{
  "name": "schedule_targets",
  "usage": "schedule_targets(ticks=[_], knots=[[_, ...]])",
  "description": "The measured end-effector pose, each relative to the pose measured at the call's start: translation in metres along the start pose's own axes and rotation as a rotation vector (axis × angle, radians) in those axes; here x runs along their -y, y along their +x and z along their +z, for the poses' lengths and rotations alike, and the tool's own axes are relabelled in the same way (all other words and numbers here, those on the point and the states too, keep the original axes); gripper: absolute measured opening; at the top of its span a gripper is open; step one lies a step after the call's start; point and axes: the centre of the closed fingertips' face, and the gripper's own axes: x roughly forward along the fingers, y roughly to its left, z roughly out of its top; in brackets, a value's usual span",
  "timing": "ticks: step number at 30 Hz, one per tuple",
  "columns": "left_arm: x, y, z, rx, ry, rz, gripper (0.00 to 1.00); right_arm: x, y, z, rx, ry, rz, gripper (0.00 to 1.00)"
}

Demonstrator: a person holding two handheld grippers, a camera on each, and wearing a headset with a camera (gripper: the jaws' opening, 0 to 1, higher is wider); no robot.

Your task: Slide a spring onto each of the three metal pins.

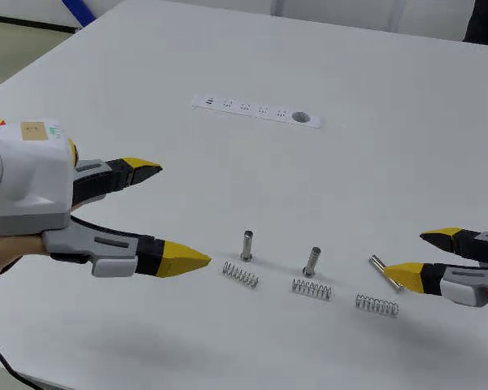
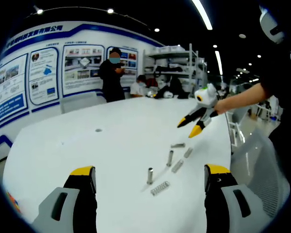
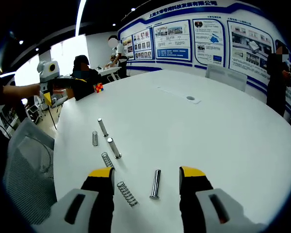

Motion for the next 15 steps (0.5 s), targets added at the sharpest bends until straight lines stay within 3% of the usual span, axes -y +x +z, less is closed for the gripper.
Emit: schedule_targets(ticks=[5, 11, 15], knots=[[0.0, 0.006, -0.002, -0.014, 0.007, -0.007, 0.95, -0.001, 0.011, -0.003, -0.017, 0.014, 0.019, 0.46], [0.004, 0.012, -0.014, -0.043, 0.01, -0.018, 0.94, 0.004, 0.023, -0.012, -0.043, 0.024, 0.005, 0.43], [0.002, 0.011, -0.016, -0.041, 0.01, -0.011, 0.91, 0.006, 0.029, -0.02, -0.072, 0.026, 0.005, 0.43]])
